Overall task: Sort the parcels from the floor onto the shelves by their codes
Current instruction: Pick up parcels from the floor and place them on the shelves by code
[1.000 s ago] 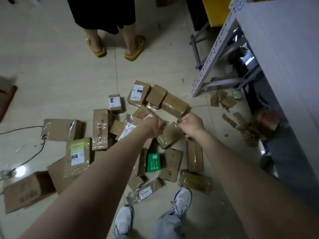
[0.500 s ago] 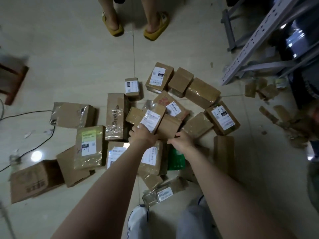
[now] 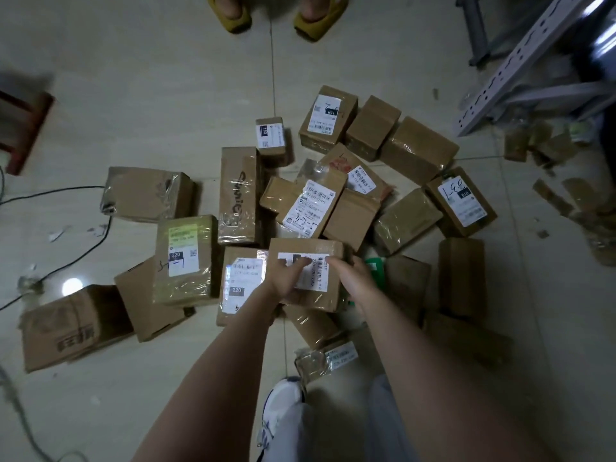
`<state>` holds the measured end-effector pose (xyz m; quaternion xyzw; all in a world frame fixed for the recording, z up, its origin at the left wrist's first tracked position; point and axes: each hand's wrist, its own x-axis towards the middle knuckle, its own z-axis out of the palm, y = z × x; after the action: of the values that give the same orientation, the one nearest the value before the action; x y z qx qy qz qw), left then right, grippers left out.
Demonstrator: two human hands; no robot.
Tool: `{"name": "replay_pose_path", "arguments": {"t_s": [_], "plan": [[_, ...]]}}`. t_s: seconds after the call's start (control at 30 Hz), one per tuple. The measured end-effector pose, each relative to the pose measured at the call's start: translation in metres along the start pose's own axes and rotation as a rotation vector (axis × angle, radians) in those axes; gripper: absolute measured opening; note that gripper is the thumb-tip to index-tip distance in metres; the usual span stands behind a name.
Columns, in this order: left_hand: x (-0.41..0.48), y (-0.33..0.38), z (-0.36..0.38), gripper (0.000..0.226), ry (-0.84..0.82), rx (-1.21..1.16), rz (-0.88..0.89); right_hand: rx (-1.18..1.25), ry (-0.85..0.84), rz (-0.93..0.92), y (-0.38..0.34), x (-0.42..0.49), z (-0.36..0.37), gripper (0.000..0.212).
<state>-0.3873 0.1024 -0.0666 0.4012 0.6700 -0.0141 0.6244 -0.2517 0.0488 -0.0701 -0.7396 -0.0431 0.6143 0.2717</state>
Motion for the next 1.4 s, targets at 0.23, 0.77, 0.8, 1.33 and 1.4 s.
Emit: {"name": "replay_pose_path", "arguments": {"t_s": [0.23,0.77,0.8,1.33,1.4], "plan": [[-0.016,0.022,0.014,0.061,-0.040,0.028,0.057,0.050,-0.046,-0.031,-0.010,-0.019,-0.008,0.023],[-0.010,0.022,-0.013,0.059,0.051,-0.035,0.071,0.046,-0.039,0.105,0.031,-0.001,0.011,0.036],[-0.013,0.023,-0.014,0.069,0.056,-0.030,0.075,0.082,-0.048,0.087,0.029,-0.006,0.010,0.030],[-0.213,0.182,-0.023,0.113,0.269,-0.298,0.199,0.641,0.080,-0.129,-0.085,-0.237,-0.086,0.059],[-0.256,0.201,-0.023,0.090,0.123,-0.397,0.207,0.765,0.094,-0.159,-0.098,-0.278,-0.089,0.076]]}}
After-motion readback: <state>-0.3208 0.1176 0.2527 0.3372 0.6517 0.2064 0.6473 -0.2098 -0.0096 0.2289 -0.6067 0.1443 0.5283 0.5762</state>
